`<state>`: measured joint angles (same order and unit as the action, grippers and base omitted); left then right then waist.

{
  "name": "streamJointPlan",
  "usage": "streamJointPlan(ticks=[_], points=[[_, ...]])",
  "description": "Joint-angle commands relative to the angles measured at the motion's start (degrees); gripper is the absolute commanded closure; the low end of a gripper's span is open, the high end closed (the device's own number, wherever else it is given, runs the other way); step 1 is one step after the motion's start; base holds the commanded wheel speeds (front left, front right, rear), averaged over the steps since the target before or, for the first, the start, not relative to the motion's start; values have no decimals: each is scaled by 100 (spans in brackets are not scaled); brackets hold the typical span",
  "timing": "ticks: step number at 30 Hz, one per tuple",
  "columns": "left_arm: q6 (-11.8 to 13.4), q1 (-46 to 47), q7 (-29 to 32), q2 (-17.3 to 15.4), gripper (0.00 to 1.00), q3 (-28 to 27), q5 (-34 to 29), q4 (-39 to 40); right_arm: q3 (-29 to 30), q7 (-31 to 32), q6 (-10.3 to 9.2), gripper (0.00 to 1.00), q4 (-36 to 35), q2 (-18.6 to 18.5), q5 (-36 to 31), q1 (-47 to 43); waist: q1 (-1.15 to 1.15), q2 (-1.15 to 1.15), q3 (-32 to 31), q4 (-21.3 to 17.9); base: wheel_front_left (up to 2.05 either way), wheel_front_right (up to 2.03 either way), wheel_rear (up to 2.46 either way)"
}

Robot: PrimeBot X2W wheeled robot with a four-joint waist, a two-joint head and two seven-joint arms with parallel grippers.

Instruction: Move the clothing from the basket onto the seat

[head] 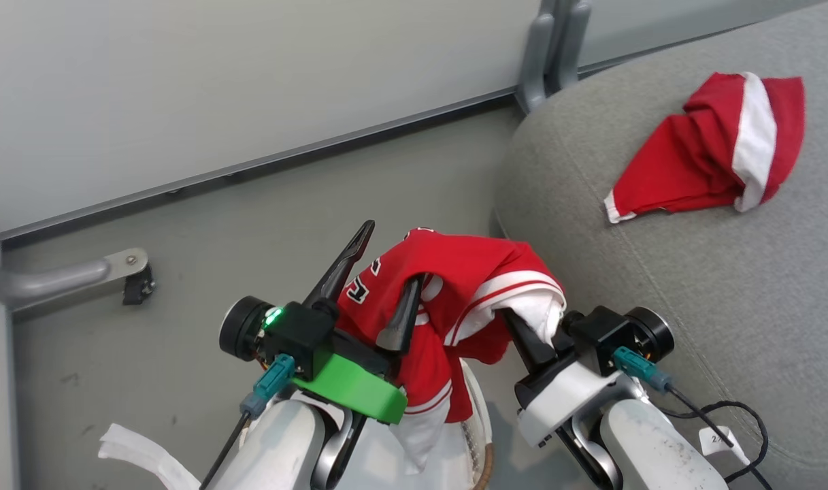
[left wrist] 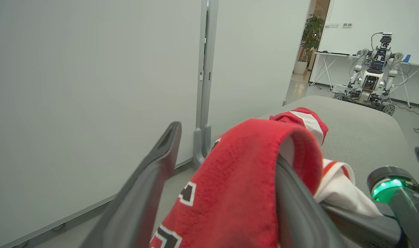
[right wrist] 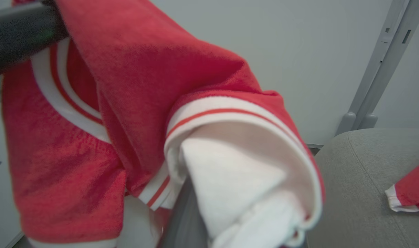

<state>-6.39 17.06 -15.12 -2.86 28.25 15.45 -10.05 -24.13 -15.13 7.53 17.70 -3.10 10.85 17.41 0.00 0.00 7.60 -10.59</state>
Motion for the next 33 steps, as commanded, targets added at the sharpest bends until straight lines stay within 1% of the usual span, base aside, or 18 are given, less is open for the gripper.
streamJointPlan(ticks=[1,7,13,17,21,25,29,33], points=[[-23,-71,-4,-9,0,-32,-70,-41,36,-1,-8,100,-60,-7,4,-74,0,0,65,-696,0,0,0],[-79,-114,-4,-12,0,-114,-176,-183,259,-1,-8,100,-310,12,15,-188,0,0,155,-1422,0,0,0],[-105,-140,-4,-14,0,-174,-299,-306,582,0,-8,100,-771,18,164,-281,0,0,231,-1992,0,0,0],[-116,-41,-4,-15,0,-23,-324,-415,1113,-1,-8,100,-1217,9,170,-347,0,0,328,-2082,0,0,0],[-114,105,-4,-72,0,193,-210,-545,1793,-1,-7,100,-1698,17,167,-400,0,0,411,-2117,0,0,0],[-115,198,-4,-127,0,324,-127,-596,2211,-1,-8,100,-1968,14,54,-329,0,0,469,-2131,0,0,0],[-115,294,-4,-169,0,403,-71,-582,2385,-1,-7,100,-2123,1,-224,-68,0,0,590,-2139,0,0,0],[-116,378,-4,-232,0,417,-70,-458,2283,-1,-8,100,-2079,-406,-412,474,0,0,771,-2136,0,0,0]])
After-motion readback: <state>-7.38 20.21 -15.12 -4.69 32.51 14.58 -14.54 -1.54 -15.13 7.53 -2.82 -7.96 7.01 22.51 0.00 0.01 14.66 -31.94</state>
